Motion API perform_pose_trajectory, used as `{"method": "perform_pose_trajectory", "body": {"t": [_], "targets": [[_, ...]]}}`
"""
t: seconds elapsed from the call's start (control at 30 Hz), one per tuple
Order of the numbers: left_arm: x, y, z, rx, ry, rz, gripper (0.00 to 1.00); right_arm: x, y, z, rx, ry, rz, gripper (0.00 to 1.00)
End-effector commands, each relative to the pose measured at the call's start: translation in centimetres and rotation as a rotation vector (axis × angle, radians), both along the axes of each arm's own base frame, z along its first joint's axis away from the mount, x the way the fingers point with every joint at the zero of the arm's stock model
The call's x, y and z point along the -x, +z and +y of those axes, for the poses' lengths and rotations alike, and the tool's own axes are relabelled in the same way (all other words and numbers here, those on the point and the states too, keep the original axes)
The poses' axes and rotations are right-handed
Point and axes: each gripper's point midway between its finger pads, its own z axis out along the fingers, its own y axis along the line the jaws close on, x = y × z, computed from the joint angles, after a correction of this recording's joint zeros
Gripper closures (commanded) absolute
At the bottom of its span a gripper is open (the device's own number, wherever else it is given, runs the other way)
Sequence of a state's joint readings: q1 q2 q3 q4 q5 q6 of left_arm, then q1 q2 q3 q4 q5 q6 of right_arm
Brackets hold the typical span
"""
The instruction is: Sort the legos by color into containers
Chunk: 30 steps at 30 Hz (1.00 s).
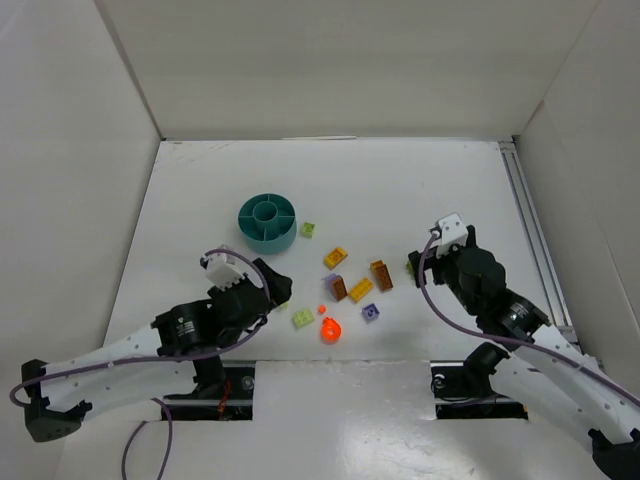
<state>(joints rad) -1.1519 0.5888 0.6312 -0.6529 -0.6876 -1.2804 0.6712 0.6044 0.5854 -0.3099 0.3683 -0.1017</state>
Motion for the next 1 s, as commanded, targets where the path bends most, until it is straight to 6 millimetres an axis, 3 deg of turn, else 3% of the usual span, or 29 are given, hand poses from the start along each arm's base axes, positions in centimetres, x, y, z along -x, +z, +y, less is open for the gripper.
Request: {"method": "perform_pose_trajectory", "body": {"t": [0.0,0.2,0.4,0.67,0.8,0.97], "targets": [[-0.1,-1.3,0.3,-0.076,0.031,0.042,0.0,-0.5,0.9,1.0,0.003,0.044,-0.046,0.0],[0.6,-4.3,1.2,-0.188,0.105,0.163,0.0,-0.7,1.7,2.4,0.033,0.131,-0.071,0.0],[1.5,-6.8,1.1,-0.121,0.136,0.231,0.0,-0.8,1.0,1.2,0.016,0.045,-0.042,0.0],[1.9,-7.8,1.4,-0.016,0.148,0.23,0.0,-1.0,-0.5,1.1,0.027,0.025,-0.007,0.0],[2.1,-8.8,1.7,-0.009,0.166,0.239,0.0,-1.3,0.3,1.8,0.027,0.048,-0.017,0.0],[2.0,-9.3,1.9,-0.041,0.195,0.254,0.0,-1.3,-0.2,2.1,0.027,0.07,-0.019,0.0]]}}
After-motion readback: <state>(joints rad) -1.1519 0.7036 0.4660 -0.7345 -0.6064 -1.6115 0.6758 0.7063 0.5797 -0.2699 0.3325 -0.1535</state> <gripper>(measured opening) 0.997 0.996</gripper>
